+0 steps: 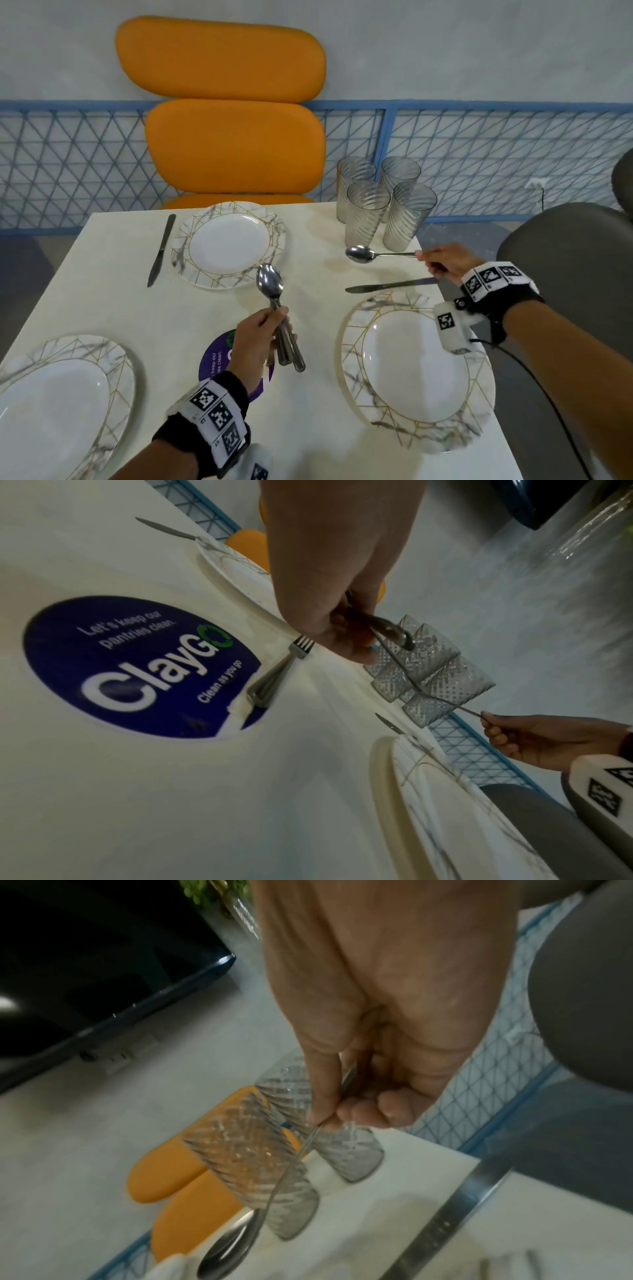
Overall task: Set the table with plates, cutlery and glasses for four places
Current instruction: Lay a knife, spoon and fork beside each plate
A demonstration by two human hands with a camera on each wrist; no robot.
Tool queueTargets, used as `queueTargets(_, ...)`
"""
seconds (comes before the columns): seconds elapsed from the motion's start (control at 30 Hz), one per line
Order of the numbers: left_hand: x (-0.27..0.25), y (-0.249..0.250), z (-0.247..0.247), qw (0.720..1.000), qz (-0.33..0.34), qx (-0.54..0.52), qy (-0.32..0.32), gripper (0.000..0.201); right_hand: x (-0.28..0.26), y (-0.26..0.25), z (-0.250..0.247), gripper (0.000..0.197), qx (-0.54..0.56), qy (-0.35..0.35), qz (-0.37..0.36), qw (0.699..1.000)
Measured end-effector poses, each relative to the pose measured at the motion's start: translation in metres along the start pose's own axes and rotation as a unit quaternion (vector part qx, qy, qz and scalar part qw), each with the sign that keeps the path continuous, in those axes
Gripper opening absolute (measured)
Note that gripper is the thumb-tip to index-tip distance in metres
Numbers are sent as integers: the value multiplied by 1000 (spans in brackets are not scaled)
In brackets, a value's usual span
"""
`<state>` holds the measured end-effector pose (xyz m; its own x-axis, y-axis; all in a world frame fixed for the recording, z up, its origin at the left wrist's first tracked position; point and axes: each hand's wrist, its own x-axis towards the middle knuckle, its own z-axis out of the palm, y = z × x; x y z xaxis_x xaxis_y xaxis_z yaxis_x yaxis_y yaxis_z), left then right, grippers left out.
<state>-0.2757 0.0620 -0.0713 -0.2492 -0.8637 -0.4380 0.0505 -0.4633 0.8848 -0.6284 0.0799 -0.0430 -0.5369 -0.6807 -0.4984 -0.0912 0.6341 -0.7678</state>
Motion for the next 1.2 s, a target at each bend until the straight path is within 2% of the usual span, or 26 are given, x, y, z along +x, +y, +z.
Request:
queueTargets(0.17,4,-3,-14,999,-9,34,3,20,37,13,5,16,-133,-12,22,991)
queueTargets(0.3,5,-2,-20,998,-4,59,3,20,37,11,16,35,-260,-32,39,964)
queueTargets(0.37,5,-1,-23,998,2,67,4,20,40,13,19,25,-294,-18,34,955)
queueTargets(0.5,8,-6,-24,997,-1,72,-3,21,54,23,22,14,-273,56,6,960)
queueTargets(0.57,9,-8,-23,998,-8,67,-15,22,64,29,22,28,-261,67,0,963)
queueTargets(0.67,11,-11,-22,998,-11,61,-23,24,67,33,23,32,-257,98,-16,961)
queueTargets(0.87,13,-12,-19,998,-5,59,-22,21,63,35,27,18,-261,124,-59,955)
queueTargets(1.1,11,-14,-21,997,-4,74,-24,21,59,35,33,17,-273,148,-76,947)
queueTargets(1.2,10,-14,-21,997,-1,77,-23,21,58,36,35,17,-283,159,-61,944)
